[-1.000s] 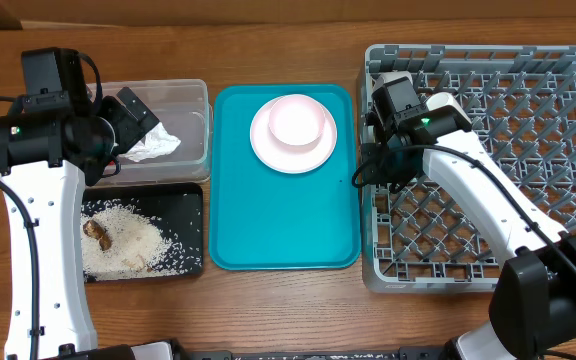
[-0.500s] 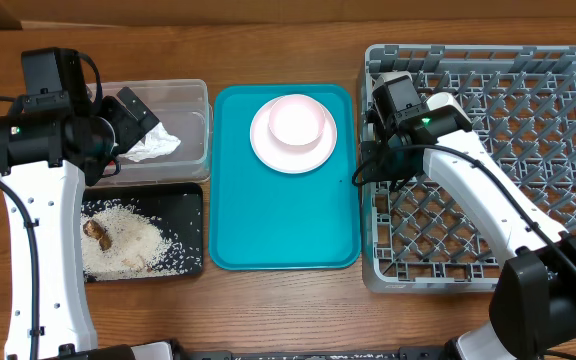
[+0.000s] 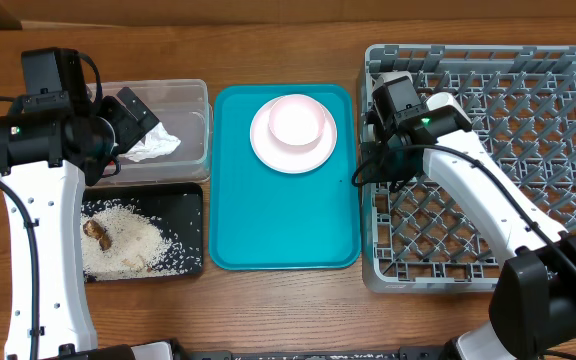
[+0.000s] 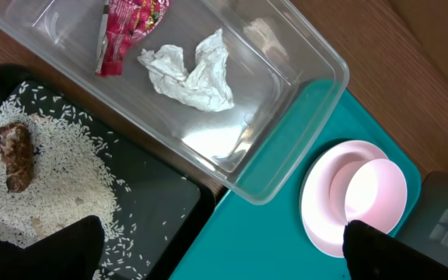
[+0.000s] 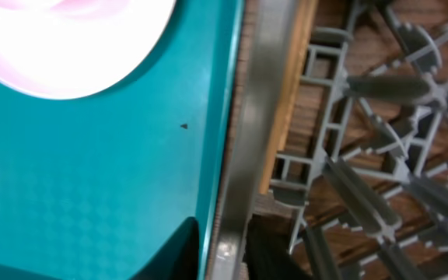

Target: Sort waste into correct bins and load items into the dishwasher

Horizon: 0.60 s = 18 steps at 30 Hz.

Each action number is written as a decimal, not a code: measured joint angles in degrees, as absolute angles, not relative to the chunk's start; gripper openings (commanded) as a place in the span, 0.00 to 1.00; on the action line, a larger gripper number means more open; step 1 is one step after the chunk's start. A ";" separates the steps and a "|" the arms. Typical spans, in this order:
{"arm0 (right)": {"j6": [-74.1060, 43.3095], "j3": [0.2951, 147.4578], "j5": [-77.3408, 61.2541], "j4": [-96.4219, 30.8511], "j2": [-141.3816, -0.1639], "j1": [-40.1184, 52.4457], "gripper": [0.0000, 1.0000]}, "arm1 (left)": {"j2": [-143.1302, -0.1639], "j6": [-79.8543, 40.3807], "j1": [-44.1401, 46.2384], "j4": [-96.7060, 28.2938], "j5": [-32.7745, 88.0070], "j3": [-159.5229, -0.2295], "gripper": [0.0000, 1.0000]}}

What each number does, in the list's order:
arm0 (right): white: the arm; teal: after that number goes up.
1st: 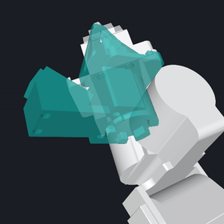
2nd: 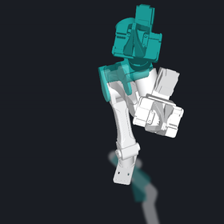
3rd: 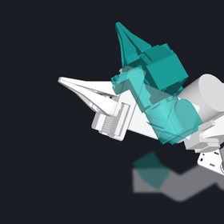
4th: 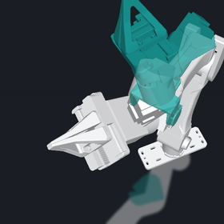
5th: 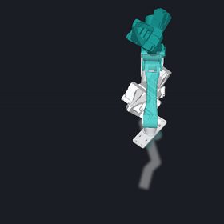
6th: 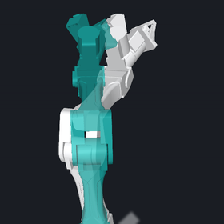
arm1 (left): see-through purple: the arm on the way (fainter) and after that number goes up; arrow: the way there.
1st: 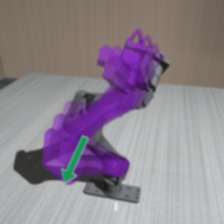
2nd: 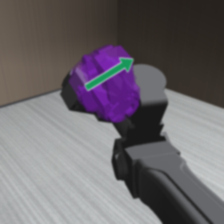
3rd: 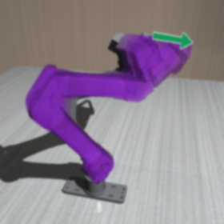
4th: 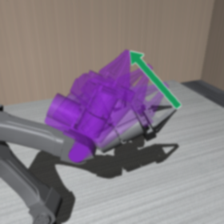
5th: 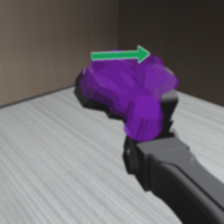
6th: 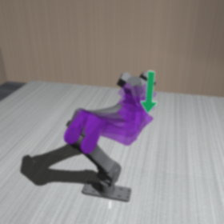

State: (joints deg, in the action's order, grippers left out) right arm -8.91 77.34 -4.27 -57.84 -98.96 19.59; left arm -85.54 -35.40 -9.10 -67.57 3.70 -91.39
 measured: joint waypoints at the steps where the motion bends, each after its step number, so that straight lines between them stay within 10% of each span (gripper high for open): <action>1: -8.95 77.34 -4.32 -57.52 -98.96 19.62 0.25 | -85.52 -35.42 -9.10 -67.59 3.70 -91.39 1.00; 18: -8.99 77.32 -3.57 -56.40 -99.46 19.57 0.16 | -85.52 -35.42 -9.10 -67.59 3.70 -91.39 1.00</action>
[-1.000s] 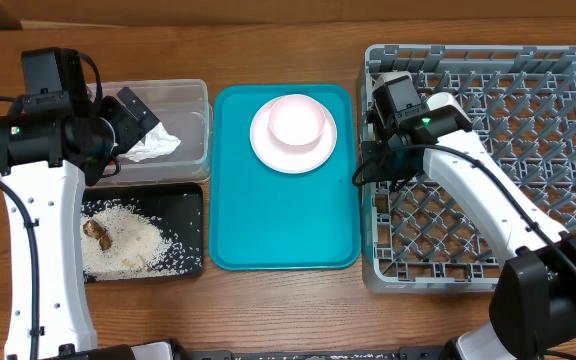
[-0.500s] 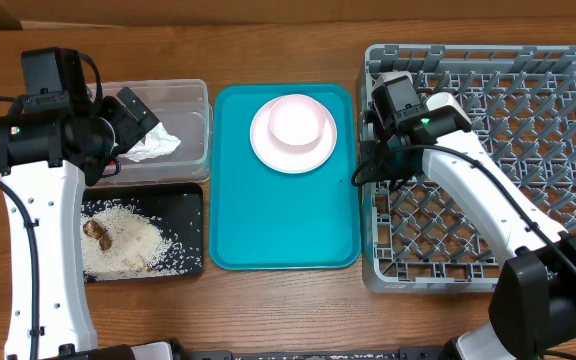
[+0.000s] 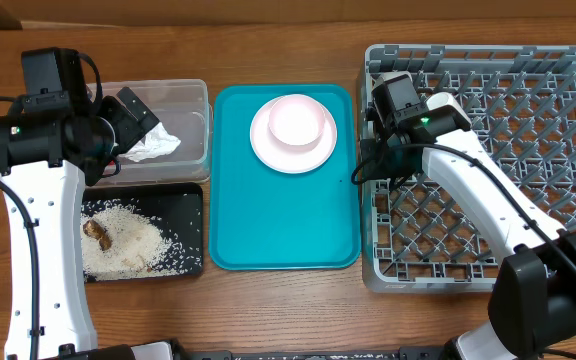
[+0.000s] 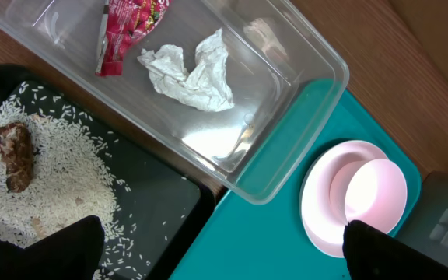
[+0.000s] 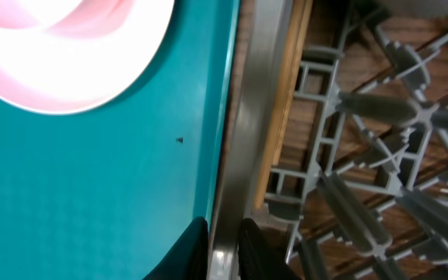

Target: Sort waste into correct bins and load items into the dishwasher

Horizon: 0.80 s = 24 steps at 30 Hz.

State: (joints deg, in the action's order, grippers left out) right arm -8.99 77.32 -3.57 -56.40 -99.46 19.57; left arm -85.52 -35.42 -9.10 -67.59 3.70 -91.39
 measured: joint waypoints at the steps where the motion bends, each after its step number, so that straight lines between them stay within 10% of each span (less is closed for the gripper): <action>1: -8.97 77.32 -3.60 -56.66 -99.50 19.57 0.16 | -85.54 -35.42 -9.10 -67.59 3.70 -91.39 1.00; 24: -8.93 81.97 -2.17 -59.42 -99.81 19.62 0.23 | -85.52 -35.42 -9.10 -67.59 3.70 -91.39 1.00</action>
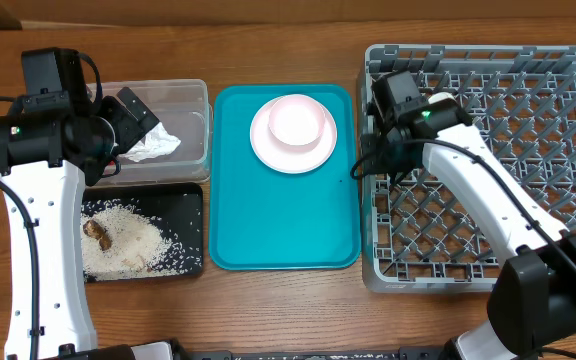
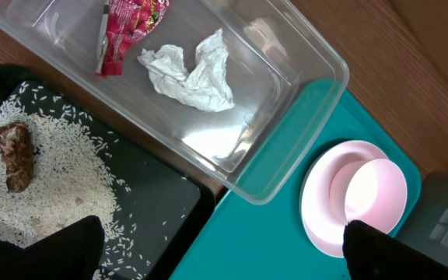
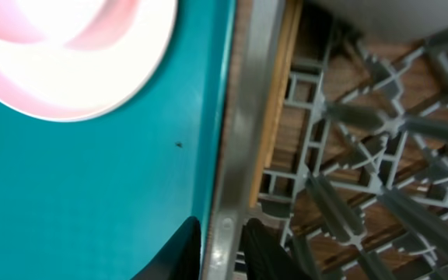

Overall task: Sort waste into correct bins and load items into the dishwasher
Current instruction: 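Move the right gripper over the pink plate on the teal tray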

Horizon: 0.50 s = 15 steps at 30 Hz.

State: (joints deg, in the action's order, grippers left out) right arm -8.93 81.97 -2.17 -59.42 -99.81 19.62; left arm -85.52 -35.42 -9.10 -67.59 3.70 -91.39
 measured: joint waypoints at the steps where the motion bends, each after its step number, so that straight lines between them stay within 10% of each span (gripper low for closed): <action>1: -8.95 83.00 -2.59 -59.46 -99.81 19.62 0.23 | -85.52 -35.42 -9.10 -67.57 3.70 -91.39 1.00; 15: -8.99 86.67 -15.29 -53.71 -99.81 23.03 0.24 | -85.52 -35.42 -9.10 -67.59 3.70 -91.39 1.00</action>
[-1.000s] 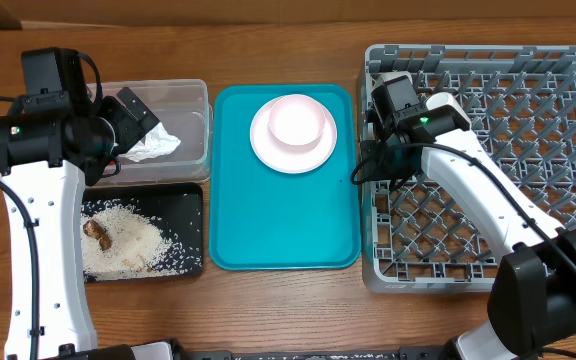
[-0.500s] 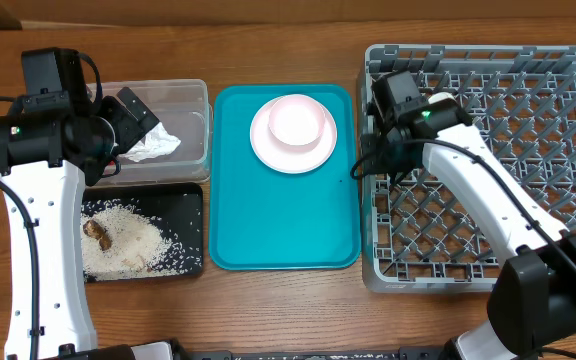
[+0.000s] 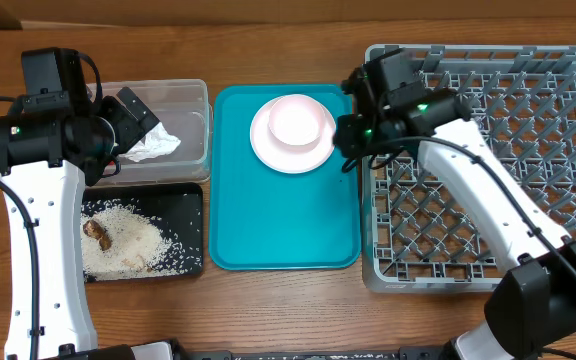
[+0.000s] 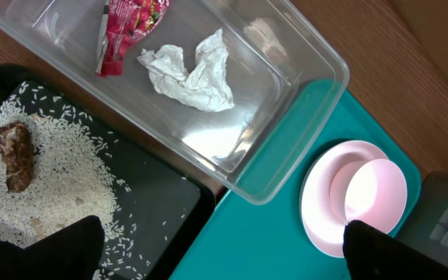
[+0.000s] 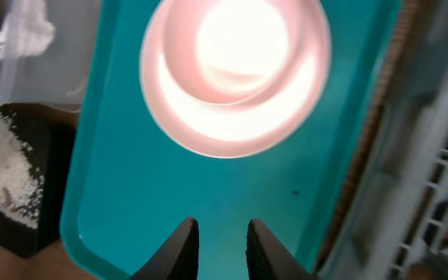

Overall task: Sort waste into correct bins and load items into the dishwasher
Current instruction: 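Move the right gripper over the pink plate on the teal tray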

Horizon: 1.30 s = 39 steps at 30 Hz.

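A pink bowl (image 3: 294,121) sits in a pink plate (image 3: 266,152) at the back of the teal tray (image 3: 278,220). My right gripper (image 3: 349,140) hangs above the tray's right side, just left of the grey dish rack (image 3: 488,180). Its fingers are a narrow gap apart and hold nothing. In the right wrist view, bowl (image 5: 247,39) and plate (image 5: 208,132) lie ahead of the right gripper (image 5: 222,233). My left gripper (image 3: 136,112) hovers over the clear bin (image 3: 193,95), wide open and empty. The left wrist view shows the left gripper (image 4: 222,225), a crumpled tissue (image 4: 189,74) and a red wrapper (image 4: 127,27) in that bin.
A black tray (image 3: 183,200) at the front left holds scattered rice (image 3: 133,240) and a brown food piece (image 3: 96,231). The dish rack fills the right side of the table, its left rim (image 3: 370,200) close beside the teal tray.
My right gripper has moved left from the rack's left rim to above the tray's right side. Its wrist view now takes in the whole plate and bowl. The left arm has not moved.
My right gripper stood low at the rack's left rim beside the tray, fingers narrowly apart. It stayed there with small shifts over the following moments. Now it is above the tray near the plate. The left gripper stayed open over the clear bin throughout.
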Each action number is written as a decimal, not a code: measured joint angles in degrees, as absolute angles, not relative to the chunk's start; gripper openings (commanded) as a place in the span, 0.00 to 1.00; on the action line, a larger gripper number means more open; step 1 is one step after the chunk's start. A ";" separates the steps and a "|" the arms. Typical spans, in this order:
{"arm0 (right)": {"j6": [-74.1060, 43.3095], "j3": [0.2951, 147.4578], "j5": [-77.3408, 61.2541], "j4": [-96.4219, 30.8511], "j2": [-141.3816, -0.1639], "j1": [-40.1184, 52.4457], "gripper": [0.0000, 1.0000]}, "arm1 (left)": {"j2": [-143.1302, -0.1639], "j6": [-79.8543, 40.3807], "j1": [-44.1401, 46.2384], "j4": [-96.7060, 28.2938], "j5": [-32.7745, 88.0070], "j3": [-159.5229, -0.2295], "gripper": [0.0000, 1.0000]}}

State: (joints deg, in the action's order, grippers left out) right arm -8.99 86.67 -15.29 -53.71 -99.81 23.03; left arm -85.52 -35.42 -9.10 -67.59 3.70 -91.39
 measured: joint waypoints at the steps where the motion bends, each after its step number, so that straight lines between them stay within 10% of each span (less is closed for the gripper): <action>1: -8.93 86.67 -15.46 -53.06 -99.81 24.08 0.24 | -85.52 -35.42 -9.10 -67.59 3.70 -91.39 1.00; 28: -9.10 86.67 2.42 -36.47 -108.20 35.64 0.46 | -85.54 -35.42 -9.10 -67.59 3.70 -91.39 1.00; 39: -32.12 86.67 14.50 -32.16 -112.49 32.25 0.49 | -85.52 -35.42 -9.10 -67.59 3.70 -91.39 1.00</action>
